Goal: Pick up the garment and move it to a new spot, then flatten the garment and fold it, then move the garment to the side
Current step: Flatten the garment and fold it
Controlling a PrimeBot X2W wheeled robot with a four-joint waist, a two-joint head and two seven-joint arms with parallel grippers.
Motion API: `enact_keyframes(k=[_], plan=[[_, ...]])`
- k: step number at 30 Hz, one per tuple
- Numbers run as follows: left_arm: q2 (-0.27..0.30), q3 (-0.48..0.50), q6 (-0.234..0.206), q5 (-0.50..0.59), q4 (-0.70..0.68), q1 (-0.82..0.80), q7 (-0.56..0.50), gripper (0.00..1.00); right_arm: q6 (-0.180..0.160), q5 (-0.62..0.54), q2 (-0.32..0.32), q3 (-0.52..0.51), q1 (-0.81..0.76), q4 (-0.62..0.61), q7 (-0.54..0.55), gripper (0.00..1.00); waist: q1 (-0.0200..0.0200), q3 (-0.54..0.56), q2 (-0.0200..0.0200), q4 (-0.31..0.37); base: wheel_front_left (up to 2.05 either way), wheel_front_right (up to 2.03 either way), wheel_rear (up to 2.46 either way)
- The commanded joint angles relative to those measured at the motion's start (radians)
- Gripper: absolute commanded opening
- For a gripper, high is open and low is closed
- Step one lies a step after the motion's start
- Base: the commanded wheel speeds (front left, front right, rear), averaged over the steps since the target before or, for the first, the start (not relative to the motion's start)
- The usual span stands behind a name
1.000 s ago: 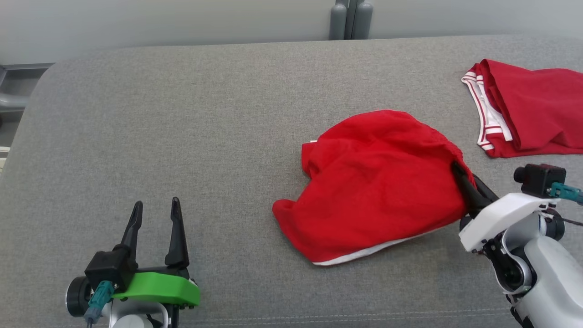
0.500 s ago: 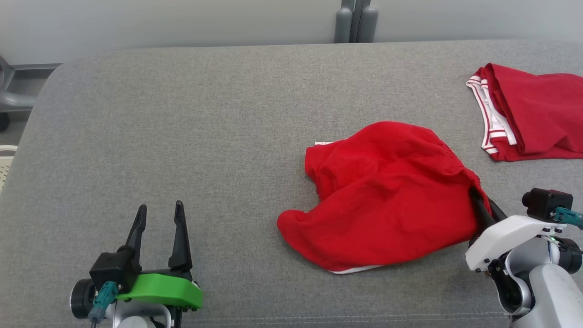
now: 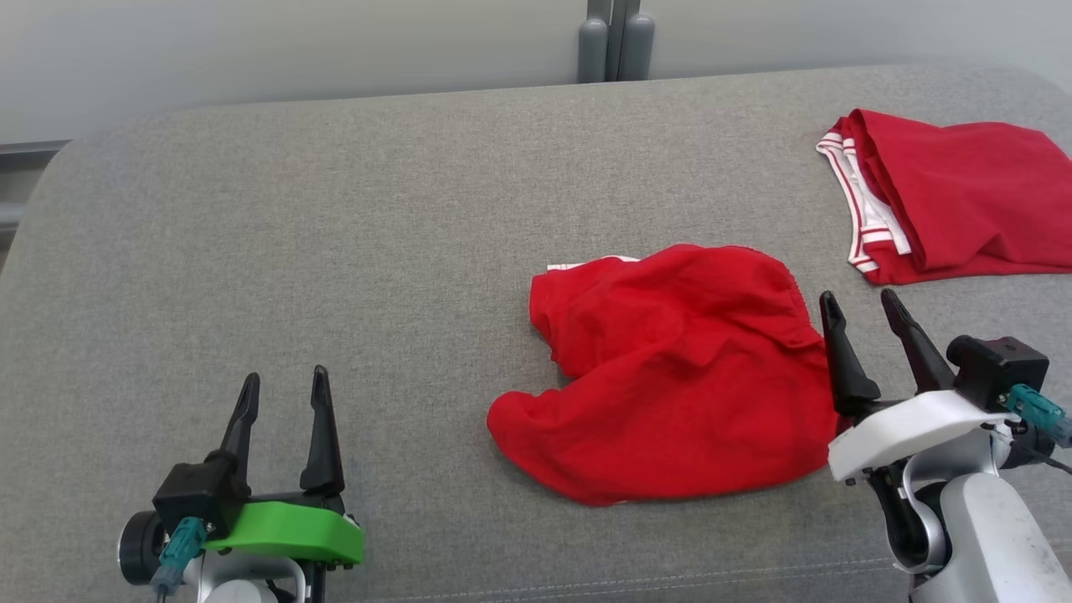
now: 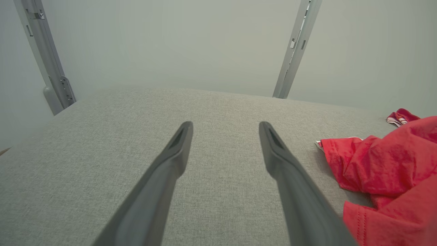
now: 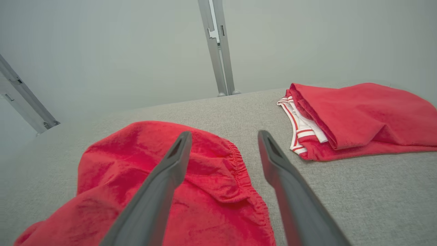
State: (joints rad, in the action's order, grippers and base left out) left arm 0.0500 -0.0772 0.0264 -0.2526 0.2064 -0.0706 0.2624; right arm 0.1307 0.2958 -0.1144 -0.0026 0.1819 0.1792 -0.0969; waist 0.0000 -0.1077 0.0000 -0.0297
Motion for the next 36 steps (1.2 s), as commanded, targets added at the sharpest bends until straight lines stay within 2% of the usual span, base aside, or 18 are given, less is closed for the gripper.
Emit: enact_keyframes(k=[1, 8, 14, 17, 21, 24, 36], plan=[[0.002, 0.004, 0.004, 0.010, -0.002, 0.009, 0.002, 1.00, 0.000, 0.002, -0.006, 0.007, -0.012, -0.011, -0.021, 1.00, 0.0000, 0.001, 0.0000, 0.007, 0.00, 0.00, 0.00], [0.002, 0.013, 0.003, 0.016, -0.010, 0.020, 0.003, 1.00, 0.000, 0.009, -0.002, 0.034, -0.022, -0.033, -0.127, 1.00, 0.0000, 0.009, 0.0000, 0.021, 0.00, 0.00, 0.00], [0.001, 0.029, -0.001, 0.021, -0.026, 0.030, 0.003, 1.00, 0.000, -0.008, 0.012, 0.048, -0.040, -0.050, -0.159, 1.00, 0.0000, 0.014, 0.0000, 0.032, 0.00, 0.00, 0.00], [0.002, 0.026, 0.012, 0.025, -0.016, 0.036, 0.002, 1.00, 0.000, -0.019, 0.022, 0.056, -0.054, -0.061, -0.163, 1.00, 0.0000, 0.013, 0.0000, 0.038, 0.00, 0.00, 0.00], [0.016, -0.051, 0.072, 0.015, 0.044, 0.028, -0.017, 1.00, 0.000, -0.024, 0.027, 0.064, -0.055, -0.058, -0.167, 1.00, 0.0000, 0.008, 0.0000, 0.049, 0.00, 0.00, 0.00], [0.027, -0.087, 0.088, 0.010, 0.079, -0.002, -0.016, 1.00, 0.000, -0.027, 0.029, 0.068, -0.042, -0.054, -0.168, 1.00, 0.0000, 0.005, 0.0000, 0.057, 0.00, 0.00, 0.00], [0.021, -0.247, 0.103, -0.028, 0.176, -0.062, -0.027, 1.00, 0.000, -0.020, 0.031, 0.079, -0.033, -0.043, -0.169, 1.00, 0.0000, 0.001, 0.0000, 0.098, 0.00, 0.00, 0.00]])
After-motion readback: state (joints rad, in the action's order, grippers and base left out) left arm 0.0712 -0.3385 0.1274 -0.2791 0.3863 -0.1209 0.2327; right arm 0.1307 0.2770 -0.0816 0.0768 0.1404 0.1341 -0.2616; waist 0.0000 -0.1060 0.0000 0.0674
